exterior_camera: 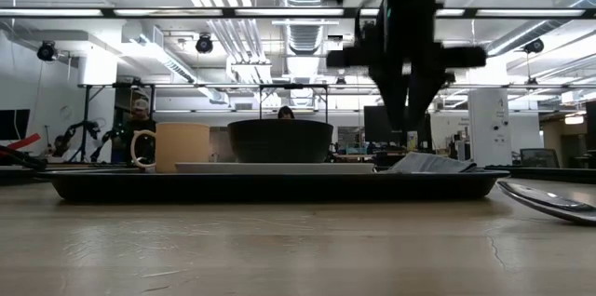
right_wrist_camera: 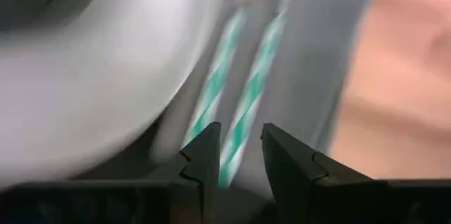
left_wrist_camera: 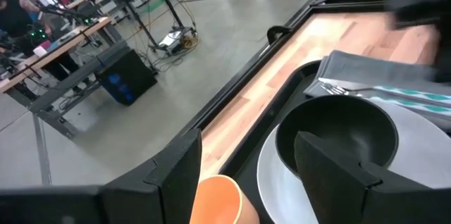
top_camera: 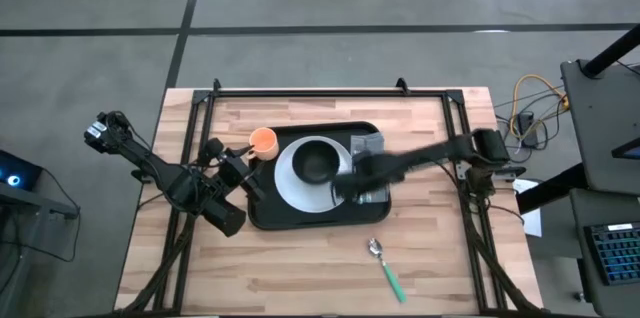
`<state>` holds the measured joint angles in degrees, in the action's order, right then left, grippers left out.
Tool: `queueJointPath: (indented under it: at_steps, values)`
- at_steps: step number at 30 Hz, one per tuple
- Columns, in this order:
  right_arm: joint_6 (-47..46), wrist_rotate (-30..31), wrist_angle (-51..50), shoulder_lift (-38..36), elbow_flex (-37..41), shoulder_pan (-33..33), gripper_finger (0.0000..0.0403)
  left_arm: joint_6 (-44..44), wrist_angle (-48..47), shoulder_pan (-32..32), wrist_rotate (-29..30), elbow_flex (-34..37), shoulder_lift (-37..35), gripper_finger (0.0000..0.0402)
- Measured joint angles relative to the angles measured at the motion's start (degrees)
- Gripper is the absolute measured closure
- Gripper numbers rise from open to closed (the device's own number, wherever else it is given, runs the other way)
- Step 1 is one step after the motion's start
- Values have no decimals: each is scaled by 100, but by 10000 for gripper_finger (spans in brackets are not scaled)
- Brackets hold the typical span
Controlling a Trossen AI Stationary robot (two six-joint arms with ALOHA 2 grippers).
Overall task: Set up tray
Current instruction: Put the green spoon on the gray napkin to the right of the green knife
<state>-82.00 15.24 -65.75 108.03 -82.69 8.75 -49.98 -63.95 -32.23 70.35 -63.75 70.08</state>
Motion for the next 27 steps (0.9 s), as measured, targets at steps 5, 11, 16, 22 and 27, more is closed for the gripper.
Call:
queueJointPath:
  at_steps: [5, 11, 16, 22, 27]
  values:
    - [-782, -81, 7, -7, -171, 1313, 312, 0, -54, 0, -24, 53, 0, 194]
    - [-2630, -398, 172, 0, 15, 2783, 304, -2, -51, 1, -22, 68, 0, 194]
    - [-3467, -395, 333, 23, 36, 3249, 286, -2, -38, 2, -20, 68, 0, 194]
    - [-3183, -600, 599, 373, 43, 3260, 275, 36, -32, 1, -14, 44, 0, 194]
    - [-3029, -804, 775, 672, 43, 3261, 273, 39, -30, 0, -11, 38, 0, 194]
